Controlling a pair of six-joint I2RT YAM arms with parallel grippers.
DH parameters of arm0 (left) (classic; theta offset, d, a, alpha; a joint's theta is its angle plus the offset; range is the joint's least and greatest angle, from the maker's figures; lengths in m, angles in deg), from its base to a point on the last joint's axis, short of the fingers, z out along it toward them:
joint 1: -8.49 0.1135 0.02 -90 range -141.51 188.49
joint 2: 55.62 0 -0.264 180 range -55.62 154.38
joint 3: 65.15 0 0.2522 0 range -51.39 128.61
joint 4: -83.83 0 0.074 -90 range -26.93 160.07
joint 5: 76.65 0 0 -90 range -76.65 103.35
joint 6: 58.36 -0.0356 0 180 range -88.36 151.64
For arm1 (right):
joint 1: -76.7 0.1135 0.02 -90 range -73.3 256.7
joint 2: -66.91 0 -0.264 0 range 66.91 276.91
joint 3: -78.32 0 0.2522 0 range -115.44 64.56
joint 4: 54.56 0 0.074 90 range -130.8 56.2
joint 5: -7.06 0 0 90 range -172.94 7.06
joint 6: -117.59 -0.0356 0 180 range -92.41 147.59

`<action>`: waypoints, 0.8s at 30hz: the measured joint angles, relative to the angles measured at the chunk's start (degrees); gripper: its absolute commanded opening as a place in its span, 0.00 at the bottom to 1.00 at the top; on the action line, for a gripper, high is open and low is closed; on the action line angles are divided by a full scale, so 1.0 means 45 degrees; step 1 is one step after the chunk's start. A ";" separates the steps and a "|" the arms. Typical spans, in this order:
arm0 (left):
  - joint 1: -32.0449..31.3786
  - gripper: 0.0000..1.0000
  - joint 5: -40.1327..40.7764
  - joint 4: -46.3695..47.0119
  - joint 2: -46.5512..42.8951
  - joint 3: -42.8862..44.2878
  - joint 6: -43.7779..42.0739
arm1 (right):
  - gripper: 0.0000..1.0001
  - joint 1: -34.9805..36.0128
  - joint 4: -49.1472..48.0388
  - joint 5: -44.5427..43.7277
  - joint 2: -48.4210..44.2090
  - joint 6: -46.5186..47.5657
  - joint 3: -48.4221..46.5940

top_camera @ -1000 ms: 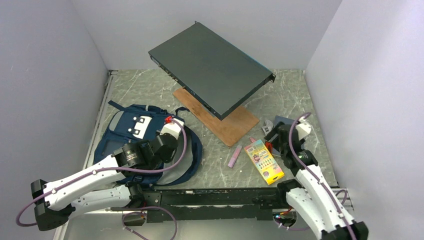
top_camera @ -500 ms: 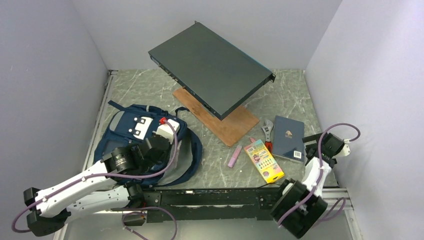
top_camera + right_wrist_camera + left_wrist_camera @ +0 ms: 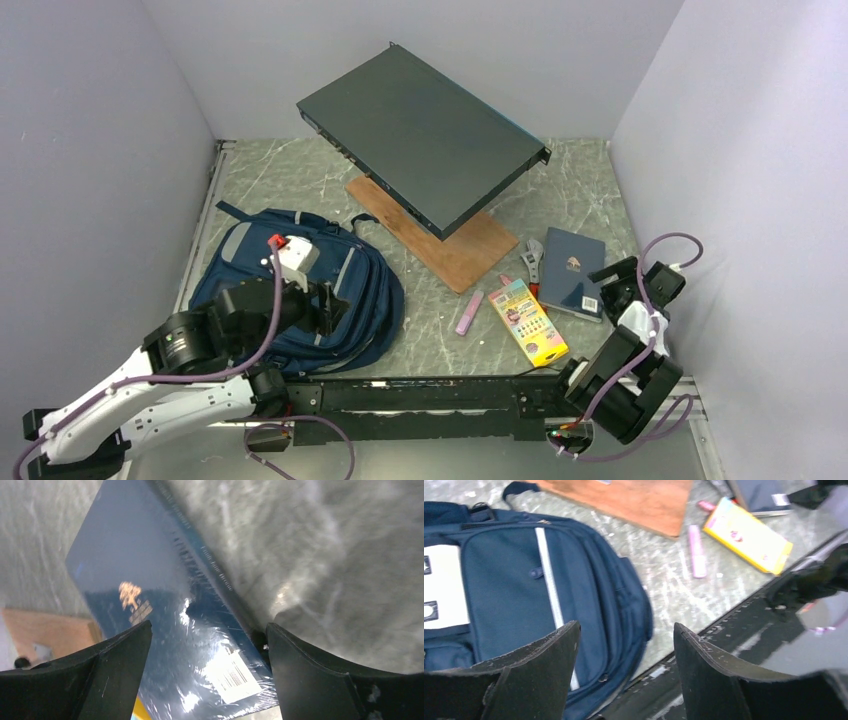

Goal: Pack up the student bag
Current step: Adjust the book at the center of the board.

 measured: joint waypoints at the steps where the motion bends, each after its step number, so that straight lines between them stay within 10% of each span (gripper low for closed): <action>1: 0.0000 0.74 -0.0257 0.0073 -0.0175 0.0102 0.0117 | 0.85 0.0155 0.0000 0.0199 -0.0146 0.0034 0.0058; 13: 0.0010 0.75 -0.2118 0.0782 0.0879 0.0257 0.0855 | 0.86 0.2404 -0.0175 0.3861 -0.2380 0.0243 0.0306; 24: 0.0010 0.89 -0.2084 0.0685 0.0792 0.0248 0.0461 | 0.88 0.0330 -0.0204 0.3099 -0.2875 -0.0374 0.1161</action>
